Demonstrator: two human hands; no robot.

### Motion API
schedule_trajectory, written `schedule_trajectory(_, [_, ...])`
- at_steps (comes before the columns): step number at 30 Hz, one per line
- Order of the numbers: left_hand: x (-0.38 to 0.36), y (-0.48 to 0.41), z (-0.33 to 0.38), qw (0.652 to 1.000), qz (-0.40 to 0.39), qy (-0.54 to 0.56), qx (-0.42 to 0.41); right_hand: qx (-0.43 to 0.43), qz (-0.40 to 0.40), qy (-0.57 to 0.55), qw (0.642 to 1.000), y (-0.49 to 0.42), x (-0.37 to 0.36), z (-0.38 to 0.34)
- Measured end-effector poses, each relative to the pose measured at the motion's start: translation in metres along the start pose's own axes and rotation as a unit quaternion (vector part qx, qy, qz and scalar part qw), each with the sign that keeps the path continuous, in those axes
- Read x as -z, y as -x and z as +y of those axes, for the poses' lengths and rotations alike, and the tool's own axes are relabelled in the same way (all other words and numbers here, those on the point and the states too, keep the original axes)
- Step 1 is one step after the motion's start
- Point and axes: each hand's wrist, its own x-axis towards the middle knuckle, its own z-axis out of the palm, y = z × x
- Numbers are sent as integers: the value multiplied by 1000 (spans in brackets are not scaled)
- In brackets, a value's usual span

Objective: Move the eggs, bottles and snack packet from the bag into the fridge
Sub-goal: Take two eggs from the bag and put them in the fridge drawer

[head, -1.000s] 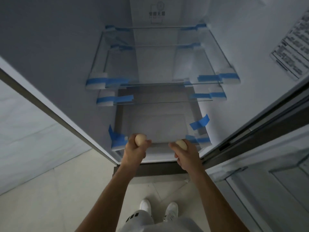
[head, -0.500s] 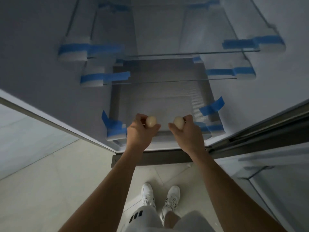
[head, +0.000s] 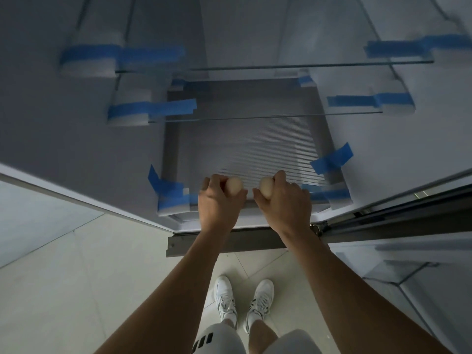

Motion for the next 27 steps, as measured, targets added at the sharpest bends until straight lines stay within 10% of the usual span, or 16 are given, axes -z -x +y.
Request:
schedule_trajectory(21, [5, 5, -7, 997, -68, -21, -41, 7, -1, -20, 1000, 18, 0, 12])
schedule_trajectory(27, [28, -10, -16, 994, -35, -50, -88, -116, 2, -147, 982, 32, 19, 29])
